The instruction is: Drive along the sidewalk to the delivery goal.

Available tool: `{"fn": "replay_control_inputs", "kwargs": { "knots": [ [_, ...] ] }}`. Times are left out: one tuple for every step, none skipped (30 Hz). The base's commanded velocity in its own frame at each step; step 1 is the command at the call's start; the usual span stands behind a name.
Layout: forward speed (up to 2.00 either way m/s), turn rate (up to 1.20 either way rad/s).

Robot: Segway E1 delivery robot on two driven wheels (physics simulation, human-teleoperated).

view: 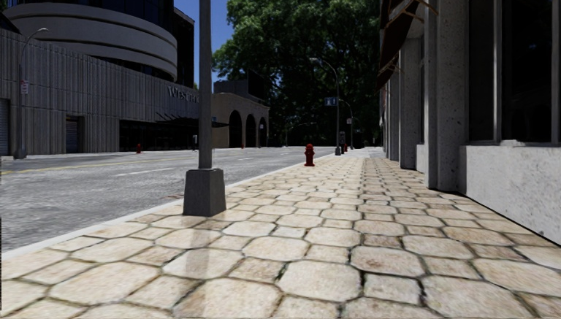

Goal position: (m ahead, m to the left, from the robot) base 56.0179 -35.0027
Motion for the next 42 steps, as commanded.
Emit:
{"fn": "replay_control_inputs", "kwargs": {
  "knots": [
    [2.00, -0.41],
    [2.00, -0.41],
    [2.00, -0.42],
    [2.00, -0.42],
    [2.00, -0.42],
    [2.00, -0.42],
    [2.00, -0.42],
    [2.00, -0.42],
    [2.00, -0.42],
    [2.00, -0.42],
    [2.00, -0.42],
    [2.00, -0.42],
    [2.00, -0.42],
    [2.00, -0.42],
    [2.00, -0.42],
    [2.00, -0.42],
    [2.00, -0.42],
    [2.00, -0.42],
    [2.00, -0.42],
    [2.00, -0.42],
    [2.00, -0.42],
    [2.00, -0.42],
    [2.00, -0.42],
    [2.00, -0.39],
    [2.00, -0.39],
    [2.00, 0.00],
    [2.00, 0.00],
    [2.00, 0.00],
    [2.00, 0.00],
    [2.00, 0.00],
    [2.00, 0.00],
    [2.00, 0.00],
    [2.00, 0.00],
    [2.00, 0.00],
    [2.00, 0.00],
    [2.00, 0.00],
    [2.00, 0.00],
    [2.00, 0.00],
    [2.00, 0.00],
    [2.00, 0.00],
    [2.00, 0.00],
    [2.00, -0.16]
  ]
}}
